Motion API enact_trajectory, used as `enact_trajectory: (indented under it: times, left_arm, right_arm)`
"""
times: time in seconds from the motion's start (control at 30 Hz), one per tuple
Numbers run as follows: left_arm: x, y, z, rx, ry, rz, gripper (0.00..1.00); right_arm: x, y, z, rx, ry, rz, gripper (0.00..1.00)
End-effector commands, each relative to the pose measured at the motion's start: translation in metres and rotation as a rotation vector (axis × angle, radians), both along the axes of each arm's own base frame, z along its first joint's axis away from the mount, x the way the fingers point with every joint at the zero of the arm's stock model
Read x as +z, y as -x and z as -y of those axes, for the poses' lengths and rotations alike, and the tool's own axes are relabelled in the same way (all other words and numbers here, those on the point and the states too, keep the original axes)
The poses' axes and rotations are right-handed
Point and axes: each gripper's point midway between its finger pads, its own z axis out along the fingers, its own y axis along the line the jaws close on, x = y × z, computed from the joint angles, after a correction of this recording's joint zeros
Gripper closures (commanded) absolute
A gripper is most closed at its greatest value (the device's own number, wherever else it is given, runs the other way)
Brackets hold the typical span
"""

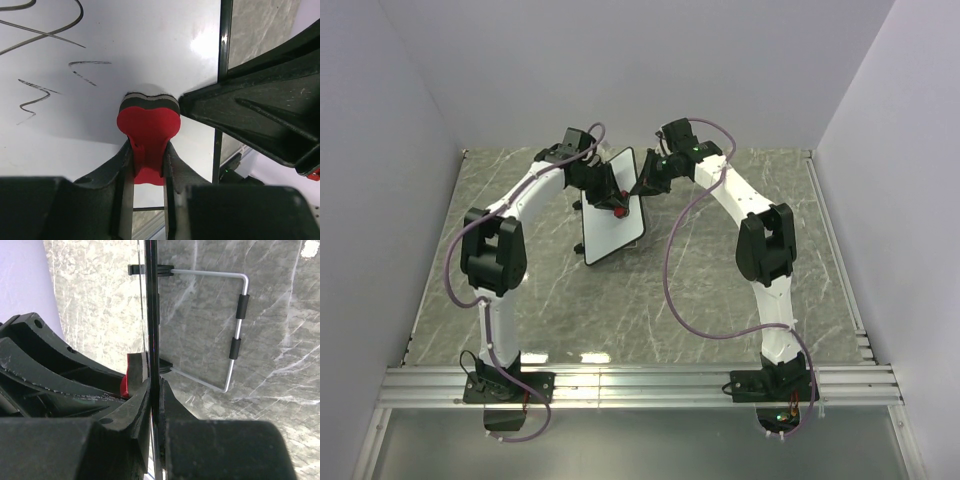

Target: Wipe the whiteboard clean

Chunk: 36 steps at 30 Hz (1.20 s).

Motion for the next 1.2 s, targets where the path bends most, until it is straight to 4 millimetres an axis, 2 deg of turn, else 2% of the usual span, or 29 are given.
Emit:
enact_trajectory:
  times: [0.0,0.1,0.13,0.2,0.23,0.3,0.43,0.5,0.6,0.7,0.73,0.8,0.83,0.87,0.9,0.97,1.03,1.1,1.17]
  left_arm:
    - [-0.040,0.007,0.010,-0.031,-0.013,-0.084,1.00]
    - [-0.067,-0.007,-0.021,0.024,-0.035,-0.130,1.00]
    - [-0.081,-0.015,-0.040,0.059,-0.047,-0.151,1.00]
    - [-0.095,-0.020,-0.057,0.085,-0.067,-0.174,1.00]
    - [-0.111,-0.024,-0.073,0.102,-0.101,-0.190,1.00]
    - [-0.132,-0.018,-0.088,0.104,-0.143,-0.234,1.00]
    - [-0.149,-0.009,-0.098,0.097,-0.170,-0.258,1.00]
    - [-0.150,-0.009,-0.095,0.089,-0.153,-0.250,1.00]
    - [-0.135,-0.016,-0.085,0.074,-0.097,-0.222,1.00]
    - [-0.108,-0.030,-0.067,0.041,-0.045,-0.172,1.00]
    - [-0.090,-0.041,-0.056,0.017,-0.018,-0.122,1.00]
    - [-0.073,-0.048,-0.040,-0.014,0.021,-0.087,1.00]
    - [-0.051,-0.058,-0.026,-0.036,0.042,-0.031,1.00]
    - [-0.047,-0.058,-0.019,-0.047,0.052,-0.033,1.00]
    - [-0.030,-0.062,-0.002,-0.071,0.090,-0.005,1.00]
    - [-0.010,-0.065,0.016,-0.090,0.161,0.044,1.00]
    - [0.005,-0.058,0.031,-0.115,0.242,0.032,1.00]
    - [0.015,-0.054,0.045,-0.154,0.266,0.060,1.00]
    - [0.013,-0.052,0.050,-0.167,0.256,0.064,1.00]
  right_arm:
    - [-0.002,0.007,-0.013,0.046,0.009,0.004,1.00]
    - [-0.002,0.005,-0.012,0.044,0.009,0.004,1.00]
    - [-0.002,0.006,-0.012,0.046,0.010,0.003,1.00]
    - [-0.002,0.004,-0.011,0.044,0.010,0.006,1.00]
    - [-0.003,0.004,-0.011,0.044,0.012,0.001,1.00]
    - [-0.002,0.003,-0.010,0.042,0.010,0.002,1.00]
    - [-0.003,-0.001,-0.006,0.033,0.008,0.002,1.00]
    - [-0.004,-0.001,-0.006,0.029,0.007,0.000,1.00]
    - [-0.007,-0.002,-0.006,0.028,0.005,-0.005,1.00]
    - [-0.008,-0.001,-0.006,0.029,0.006,-0.008,1.00]
    - [-0.009,-0.001,-0.006,0.031,0.006,-0.009,1.00]
    - [-0.010,0.000,-0.006,0.033,0.007,-0.012,1.00]
    - [-0.012,0.001,-0.006,0.033,0.008,-0.019,1.00]
    - [-0.013,0.002,-0.006,0.033,0.009,-0.021,1.00]
    - [-0.016,0.003,-0.006,0.036,0.010,-0.025,1.00]
    - [-0.016,0.004,-0.007,0.037,0.008,-0.027,1.00]
    - [-0.018,0.005,-0.006,0.038,0.012,-0.030,1.00]
    - [-0.019,0.006,-0.007,0.042,0.014,-0.032,1.00]
    - [-0.020,0.007,-0.007,0.043,0.015,-0.035,1.00]
